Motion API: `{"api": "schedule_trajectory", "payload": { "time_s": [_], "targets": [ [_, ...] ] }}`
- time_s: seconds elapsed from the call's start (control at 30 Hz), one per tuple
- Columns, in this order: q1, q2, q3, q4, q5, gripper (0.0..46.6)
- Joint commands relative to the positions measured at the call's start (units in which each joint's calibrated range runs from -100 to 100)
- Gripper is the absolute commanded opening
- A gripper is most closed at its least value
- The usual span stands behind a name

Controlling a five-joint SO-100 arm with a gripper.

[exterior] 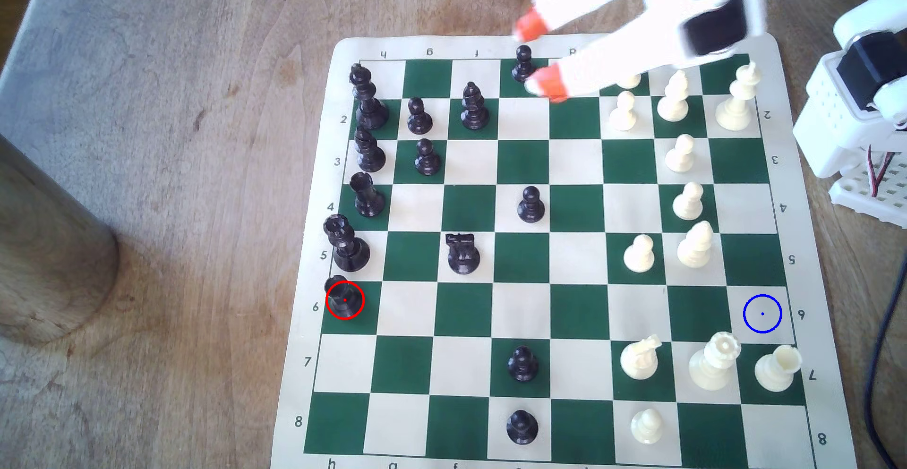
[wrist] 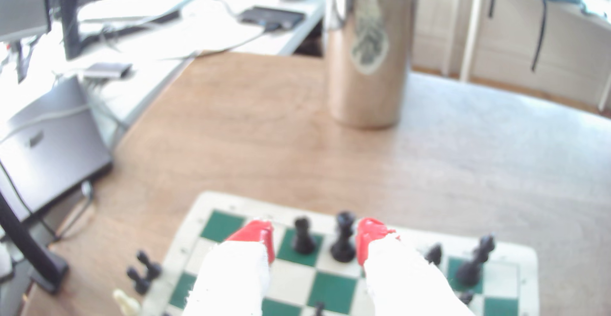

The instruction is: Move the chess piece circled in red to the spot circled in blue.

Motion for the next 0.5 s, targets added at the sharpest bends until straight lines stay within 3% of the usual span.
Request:
{"api": "schedule_trajectory", "payload": {
  "time_s": [0.0, 0.37, 0.47],
  "targets": [
    [-1.7, 10.2, -15.6, -1.0, -4.2, 14.1],
    [-3.0, 32.0, -30.1, 0.4, -12.3, 13.9],
    [-3.3, 37.8, -33.2, 0.3, -13.5, 13.8]
  ]
}}
